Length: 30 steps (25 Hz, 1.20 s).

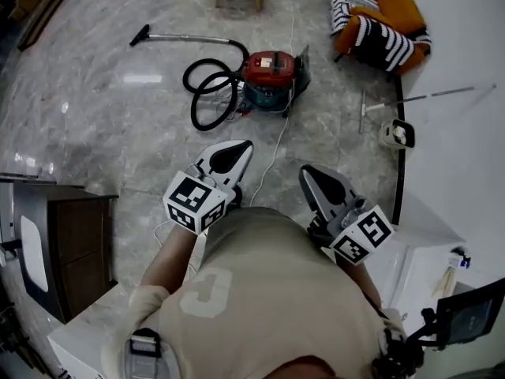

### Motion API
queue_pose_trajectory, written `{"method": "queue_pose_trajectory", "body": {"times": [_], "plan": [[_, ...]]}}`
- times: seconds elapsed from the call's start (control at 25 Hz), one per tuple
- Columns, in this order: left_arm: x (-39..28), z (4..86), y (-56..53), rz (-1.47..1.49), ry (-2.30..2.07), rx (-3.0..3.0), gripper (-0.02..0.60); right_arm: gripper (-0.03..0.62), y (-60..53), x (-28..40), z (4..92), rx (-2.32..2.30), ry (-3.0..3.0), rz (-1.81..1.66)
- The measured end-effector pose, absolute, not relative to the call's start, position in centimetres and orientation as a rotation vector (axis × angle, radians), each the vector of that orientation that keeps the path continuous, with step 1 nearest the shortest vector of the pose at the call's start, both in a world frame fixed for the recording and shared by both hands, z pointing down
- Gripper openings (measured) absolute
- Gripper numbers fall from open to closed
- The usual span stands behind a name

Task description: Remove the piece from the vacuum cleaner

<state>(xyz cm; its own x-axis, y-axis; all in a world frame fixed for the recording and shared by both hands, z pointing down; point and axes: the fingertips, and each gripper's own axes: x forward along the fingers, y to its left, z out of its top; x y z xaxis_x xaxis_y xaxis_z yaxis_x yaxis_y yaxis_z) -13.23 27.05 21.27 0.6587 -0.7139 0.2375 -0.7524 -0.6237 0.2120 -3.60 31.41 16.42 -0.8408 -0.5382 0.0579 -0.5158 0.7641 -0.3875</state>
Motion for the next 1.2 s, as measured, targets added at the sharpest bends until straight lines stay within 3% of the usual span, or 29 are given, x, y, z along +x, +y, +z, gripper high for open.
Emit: {"method": "queue_pose_trajectory", "body": {"times": [0.48, 1.2], "plan": [[-18.8, 19.0, 22.3, 0.106, -1.068, 2.689, 0.003, 0.003, 26.6, -8.9, 14.9, -1.083, 2.868, -0.584], [-30.2, 19.8, 25.9, -0.051, -1.272, 2.552, 0.003, 0.002, 25.6, -23.2, 16.4, -0.660, 3.155, -0.624]]}}
